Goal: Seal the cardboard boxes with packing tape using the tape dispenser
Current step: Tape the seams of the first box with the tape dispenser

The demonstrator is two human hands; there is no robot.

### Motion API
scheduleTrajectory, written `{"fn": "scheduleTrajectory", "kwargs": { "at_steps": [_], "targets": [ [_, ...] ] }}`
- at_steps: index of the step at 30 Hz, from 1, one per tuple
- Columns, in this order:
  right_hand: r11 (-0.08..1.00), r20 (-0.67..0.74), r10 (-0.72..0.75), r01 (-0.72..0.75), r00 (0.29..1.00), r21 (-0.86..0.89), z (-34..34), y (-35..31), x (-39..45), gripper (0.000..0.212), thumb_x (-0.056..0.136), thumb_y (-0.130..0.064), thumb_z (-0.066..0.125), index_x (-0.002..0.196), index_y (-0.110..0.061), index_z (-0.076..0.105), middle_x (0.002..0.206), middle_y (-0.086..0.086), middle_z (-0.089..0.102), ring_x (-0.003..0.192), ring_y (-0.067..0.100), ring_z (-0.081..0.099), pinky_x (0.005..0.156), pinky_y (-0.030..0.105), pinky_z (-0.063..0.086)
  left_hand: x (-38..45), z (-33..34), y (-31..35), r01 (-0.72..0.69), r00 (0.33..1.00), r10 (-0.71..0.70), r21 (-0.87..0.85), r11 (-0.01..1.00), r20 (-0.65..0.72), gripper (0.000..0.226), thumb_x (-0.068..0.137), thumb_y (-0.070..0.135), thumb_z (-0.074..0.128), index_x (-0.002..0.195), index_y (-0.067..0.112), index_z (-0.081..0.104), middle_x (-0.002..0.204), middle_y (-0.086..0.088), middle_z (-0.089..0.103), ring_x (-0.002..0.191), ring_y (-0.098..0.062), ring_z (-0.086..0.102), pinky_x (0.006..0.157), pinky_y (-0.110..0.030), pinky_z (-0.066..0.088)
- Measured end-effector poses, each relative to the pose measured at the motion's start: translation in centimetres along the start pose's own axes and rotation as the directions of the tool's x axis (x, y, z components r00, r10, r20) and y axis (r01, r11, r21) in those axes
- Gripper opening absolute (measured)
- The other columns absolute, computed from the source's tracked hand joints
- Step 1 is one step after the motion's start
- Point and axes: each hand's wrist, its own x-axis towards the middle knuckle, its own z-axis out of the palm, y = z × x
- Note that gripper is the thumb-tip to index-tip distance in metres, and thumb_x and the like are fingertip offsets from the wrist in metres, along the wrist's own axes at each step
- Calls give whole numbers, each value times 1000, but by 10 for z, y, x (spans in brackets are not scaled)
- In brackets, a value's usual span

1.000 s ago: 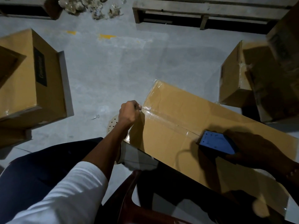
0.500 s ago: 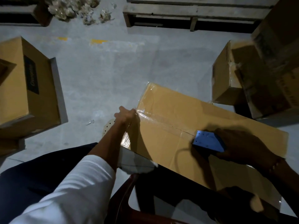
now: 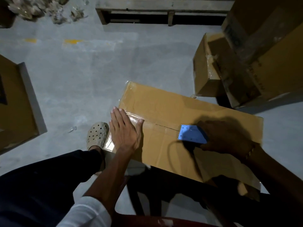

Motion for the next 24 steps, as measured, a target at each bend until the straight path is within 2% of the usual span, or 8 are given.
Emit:
{"fn": "scheduleTrajectory", "kwargs": {
  "at_steps": [2,4,7,9,12,15,19,24],
  "targets": [
    [1000,-6,11,-11,1000,-9,0,-1,0,77,75,-50,77,138,-22,44,130,1,57,116,25,57,91,38,46,-8,2,11,24,1000,-24,-7,1000,15,93,97,71,4,157,1,-6,165,-19,-13,154,-30,-11,126,-47,3],
    [999,-11,17,-17,1000,-30,0,-3,2,73,76,-49,76,136,-21,45,130,2,57,115,26,57,91,39,46,-19,5,24,-13,999,13,3,1000,38,92,97,70,3,157,0,-7,165,-19,-15,153,-30,-14,126,-48,4],
    [997,-20,18,-19,1000,-75,3,-6,2,72,77,-51,73,135,-21,43,129,2,57,113,26,57,89,38,46,-39,15,42,-168,984,165,30,985,69,87,100,67,5,157,2,-9,164,-17,-18,153,-28,-18,126,-47,1],
    [994,-22,16,-18,1000,-108,4,-7,3,71,78,-53,72,134,-22,43,128,1,57,112,26,58,88,38,46,-48,21,49,-271,960,266,44,962,84,85,101,64,6,158,3,-3,166,-15,-15,154,-27,-16,126,-47,3],
    [992,-15,8,-10,1000,-123,5,-8,5,68,77,-54,71,130,-22,43,125,1,58,109,25,59,87,38,49,-48,24,49,-365,928,356,85,927,105,82,102,64,11,160,7,4,167,-12,-10,155,-26,-11,125,-48,10],
    [992,-9,-6,5,1000,-129,7,-6,8,70,76,-56,72,129,-22,43,124,1,58,109,26,59,86,38,47,-40,24,43,-440,896,425,128,889,129,82,101,67,11,160,10,3,168,-11,-9,155,-26,-9,125,-48,12],
    [992,30,-1,5,1000,-129,6,-3,15,79,76,-56,72,138,-21,39,129,3,57,115,28,57,93,40,48,-37,24,42,-459,886,440,149,876,147,84,100,68,9,160,9,4,168,-11,-9,155,-26,-10,125,-48,10],
    [988,43,-23,29,999,-153,4,10,6,79,78,-55,71,141,-20,37,129,5,57,114,28,57,91,39,48,-38,24,42,-452,890,430,158,878,152,84,100,68,11,160,9,6,168,-11,-7,155,-26,-9,124,-49,13]
  ]
}}
